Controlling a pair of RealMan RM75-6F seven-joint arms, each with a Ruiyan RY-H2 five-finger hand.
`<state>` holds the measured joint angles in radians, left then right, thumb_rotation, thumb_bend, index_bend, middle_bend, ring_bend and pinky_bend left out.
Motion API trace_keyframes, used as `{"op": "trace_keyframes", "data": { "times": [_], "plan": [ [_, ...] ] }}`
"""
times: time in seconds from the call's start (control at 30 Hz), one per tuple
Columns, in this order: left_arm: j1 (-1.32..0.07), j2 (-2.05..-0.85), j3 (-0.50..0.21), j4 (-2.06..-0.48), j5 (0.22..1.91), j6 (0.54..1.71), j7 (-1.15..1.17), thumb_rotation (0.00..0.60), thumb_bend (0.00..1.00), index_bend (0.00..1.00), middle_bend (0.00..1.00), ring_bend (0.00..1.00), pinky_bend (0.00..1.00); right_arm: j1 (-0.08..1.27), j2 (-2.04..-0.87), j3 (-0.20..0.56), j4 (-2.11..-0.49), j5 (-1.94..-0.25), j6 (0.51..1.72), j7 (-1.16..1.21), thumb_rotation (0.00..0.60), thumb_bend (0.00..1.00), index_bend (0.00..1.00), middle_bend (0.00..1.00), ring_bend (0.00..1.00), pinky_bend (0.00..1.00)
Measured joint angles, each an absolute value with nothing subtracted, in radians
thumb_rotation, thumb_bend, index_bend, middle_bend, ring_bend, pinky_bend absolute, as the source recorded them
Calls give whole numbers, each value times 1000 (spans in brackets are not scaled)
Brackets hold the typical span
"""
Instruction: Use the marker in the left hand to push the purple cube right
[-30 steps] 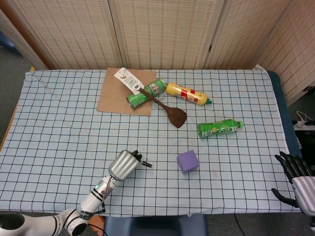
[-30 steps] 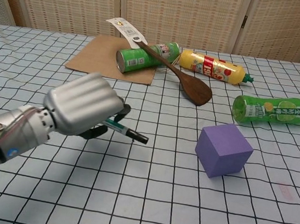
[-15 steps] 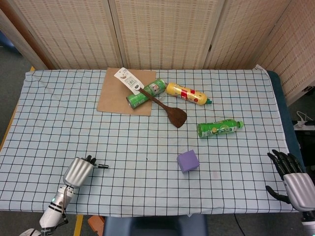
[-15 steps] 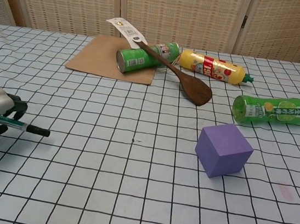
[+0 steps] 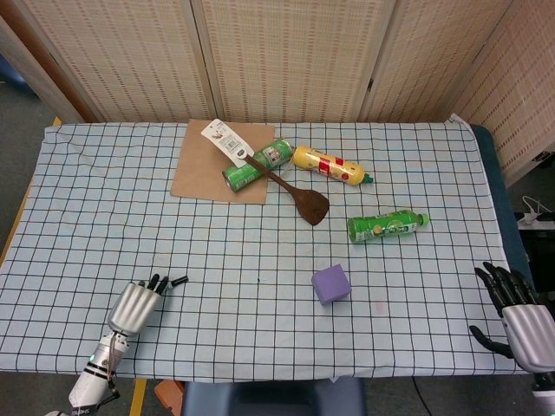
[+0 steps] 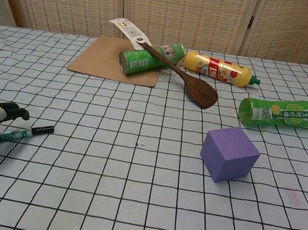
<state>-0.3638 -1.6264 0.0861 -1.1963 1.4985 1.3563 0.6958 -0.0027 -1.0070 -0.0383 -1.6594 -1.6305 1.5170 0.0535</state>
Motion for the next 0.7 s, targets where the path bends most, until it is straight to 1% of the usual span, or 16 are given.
{"op": "trace_keyframes", "data": {
  "times": [0.1, 0.13, 0.2, 0.23, 0.27, 0.33, 0.37, 0.4, 0.5, 0.6, 0.7],
  "plan": [
    [-356, -1608, 84, -1238, 1498, 1357, 710, 600, 402, 191, 241, 597, 785, -9, -1009, -37, -1657, -1630, 1528, 55, 600, 133, 0, 0, 0, 0],
    [-354, -1601, 84, -1254, 1500, 1360, 712, 600, 396, 181, 230, 546, 744, -10, -1009, -37, -1656, -1630, 1530, 55, 600, 133, 0, 0, 0, 0],
    [-345, -1579, 81, -1300, 1507, 1380, 710, 600, 390, 156, 203, 376, 622, -11, -1009, -37, -1656, -1630, 1531, 55, 600, 133, 0, 0, 0, 0],
    [-340, -1566, 79, -1324, 1511, 1393, 705, 600, 387, 137, 177, 263, 530, -11, -1009, -37, -1656, -1630, 1531, 56, 600, 133, 0, 0, 0, 0],
    [-333, -1545, 77, -1360, 1518, 1414, 691, 600, 383, 113, 141, 146, 411, -11, -1009, -37, -1655, -1630, 1531, 57, 600, 134, 0, 0, 0, 0],
    [-320, -1506, 75, -1419, 1526, 1445, 652, 600, 378, 85, 98, 50, 273, -12, -1009, -36, -1653, -1632, 1534, 60, 600, 134, 0, 0, 0, 0],
    [-312, -1480, 74, -1454, 1533, 1464, 612, 600, 376, 78, 92, 32, 241, -12, -1010, -35, -1652, -1634, 1538, 63, 600, 133, 0, 0, 0, 0],
    [-305, -1460, 74, -1475, 1538, 1479, 575, 600, 376, 79, 96, 31, 234, -12, -1011, -35, -1650, -1636, 1542, 66, 600, 133, 0, 0, 0, 0],
    [-277, -1401, 78, -1519, 1562, 1535, 409, 600, 374, 98, 128, 48, 234, -16, -1020, -30, -1641, -1645, 1565, 74, 600, 133, 0, 0, 0, 0],
    [-243, -1348, 85, -1531, 1578, 1588, 204, 600, 372, 103, 127, 51, 234, -23, -1036, -26, -1630, -1656, 1592, 64, 600, 133, 0, 0, 0, 0],
    [-213, -1291, 91, -1534, 1581, 1610, 21, 600, 370, 105, 127, 59, 235, -27, -1051, -25, -1622, -1669, 1602, 47, 600, 133, 0, 0, 0, 0]
  ]
}}
